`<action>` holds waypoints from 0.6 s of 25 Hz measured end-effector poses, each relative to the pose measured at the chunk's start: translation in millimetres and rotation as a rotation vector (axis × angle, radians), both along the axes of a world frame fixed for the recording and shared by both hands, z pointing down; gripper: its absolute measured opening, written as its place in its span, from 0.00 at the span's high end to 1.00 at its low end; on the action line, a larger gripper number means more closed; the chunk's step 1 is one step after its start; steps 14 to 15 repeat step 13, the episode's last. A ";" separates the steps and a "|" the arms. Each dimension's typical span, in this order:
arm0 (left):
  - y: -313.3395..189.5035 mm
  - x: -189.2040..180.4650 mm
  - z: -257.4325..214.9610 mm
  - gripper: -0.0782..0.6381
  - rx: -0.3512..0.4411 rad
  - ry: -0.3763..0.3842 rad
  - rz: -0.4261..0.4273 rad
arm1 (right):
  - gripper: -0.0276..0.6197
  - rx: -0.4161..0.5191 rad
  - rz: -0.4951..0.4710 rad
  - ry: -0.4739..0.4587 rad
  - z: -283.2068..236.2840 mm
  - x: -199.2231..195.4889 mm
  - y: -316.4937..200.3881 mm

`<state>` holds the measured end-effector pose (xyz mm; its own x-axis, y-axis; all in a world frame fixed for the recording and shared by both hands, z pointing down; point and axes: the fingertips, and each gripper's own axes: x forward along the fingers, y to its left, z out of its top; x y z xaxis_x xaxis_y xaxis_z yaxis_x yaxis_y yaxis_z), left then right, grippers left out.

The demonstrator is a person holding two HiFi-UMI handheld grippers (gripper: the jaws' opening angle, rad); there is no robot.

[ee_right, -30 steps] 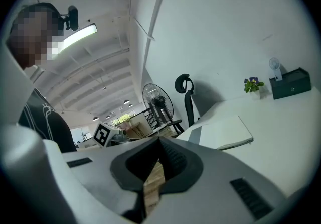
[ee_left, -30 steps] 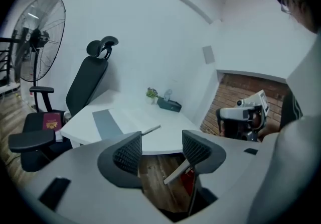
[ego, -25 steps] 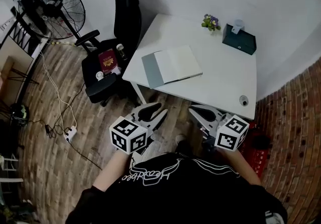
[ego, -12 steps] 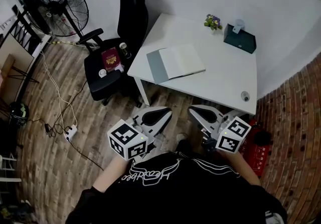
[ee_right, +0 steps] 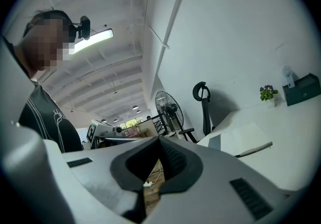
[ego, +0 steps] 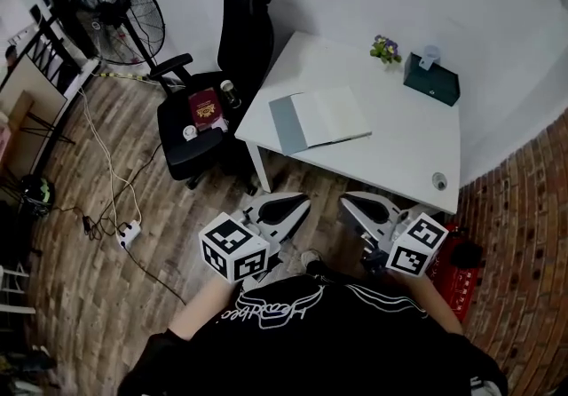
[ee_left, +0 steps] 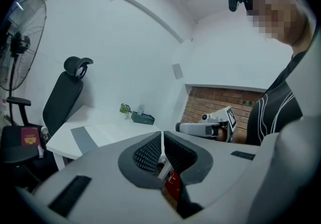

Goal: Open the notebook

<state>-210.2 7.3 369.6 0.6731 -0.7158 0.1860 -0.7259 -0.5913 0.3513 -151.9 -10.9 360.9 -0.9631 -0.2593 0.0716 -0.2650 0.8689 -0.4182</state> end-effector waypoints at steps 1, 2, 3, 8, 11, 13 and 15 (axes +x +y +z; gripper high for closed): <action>-4.2 0.6 -0.2 0.83 -0.001 0.001 -0.001 | 0.95 -0.002 0.000 0.000 -0.6 0.1 -4.4; -8.2 1.4 -0.7 0.83 -0.002 0.001 -0.001 | 0.95 -0.003 0.000 -0.001 -1.5 -0.1 -8.5; -11.8 2.3 -1.4 0.83 -0.001 0.001 0.000 | 0.95 -0.002 -0.002 -0.001 -2.5 -0.4 -11.8; -26.3 1.6 -5.3 0.83 0.010 -0.011 -0.010 | 0.95 0.018 -0.019 -0.008 -7.1 -4.7 -24.9; -33.6 -1.3 -9.0 0.83 0.016 -0.022 -0.021 | 0.95 0.028 -0.033 -0.012 -10.5 -8.5 -33.1; -38.4 -2.6 -11.9 0.83 0.021 -0.027 -0.027 | 0.95 0.035 -0.043 -0.014 -13.7 -10.6 -37.7; -38.4 -2.6 -11.9 0.83 0.021 -0.027 -0.027 | 0.95 0.035 -0.043 -0.014 -13.7 -10.6 -37.7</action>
